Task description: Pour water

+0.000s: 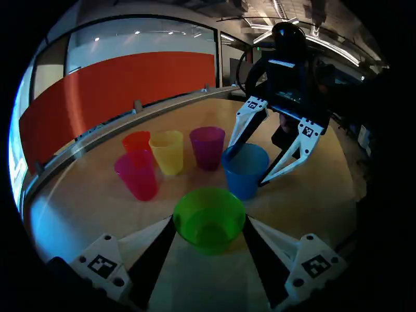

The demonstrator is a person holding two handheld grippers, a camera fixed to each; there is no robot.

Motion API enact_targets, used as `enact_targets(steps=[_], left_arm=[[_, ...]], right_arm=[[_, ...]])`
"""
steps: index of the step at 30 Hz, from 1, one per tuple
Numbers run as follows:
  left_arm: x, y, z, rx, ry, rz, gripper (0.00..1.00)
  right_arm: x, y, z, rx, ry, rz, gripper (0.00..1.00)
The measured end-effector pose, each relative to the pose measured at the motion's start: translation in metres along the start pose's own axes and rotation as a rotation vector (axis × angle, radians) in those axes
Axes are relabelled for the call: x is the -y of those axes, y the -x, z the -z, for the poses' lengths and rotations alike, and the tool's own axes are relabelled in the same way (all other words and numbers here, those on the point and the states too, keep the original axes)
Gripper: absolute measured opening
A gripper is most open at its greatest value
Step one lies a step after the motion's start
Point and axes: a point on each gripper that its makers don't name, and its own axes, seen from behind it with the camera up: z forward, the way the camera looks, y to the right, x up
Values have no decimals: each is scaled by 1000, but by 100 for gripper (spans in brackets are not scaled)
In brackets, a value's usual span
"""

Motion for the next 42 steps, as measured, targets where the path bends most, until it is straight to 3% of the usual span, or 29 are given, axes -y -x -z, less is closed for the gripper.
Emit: enact_targets(steps=[20, 42], left_arm=[[0, 0, -1, 8, 0, 4, 88], [2, 11, -2, 42, -3, 9, 92]], right_arm=[[0, 24, 2, 45, 18, -24, 93], [-2, 28, 7, 38, 35, -36, 95]])
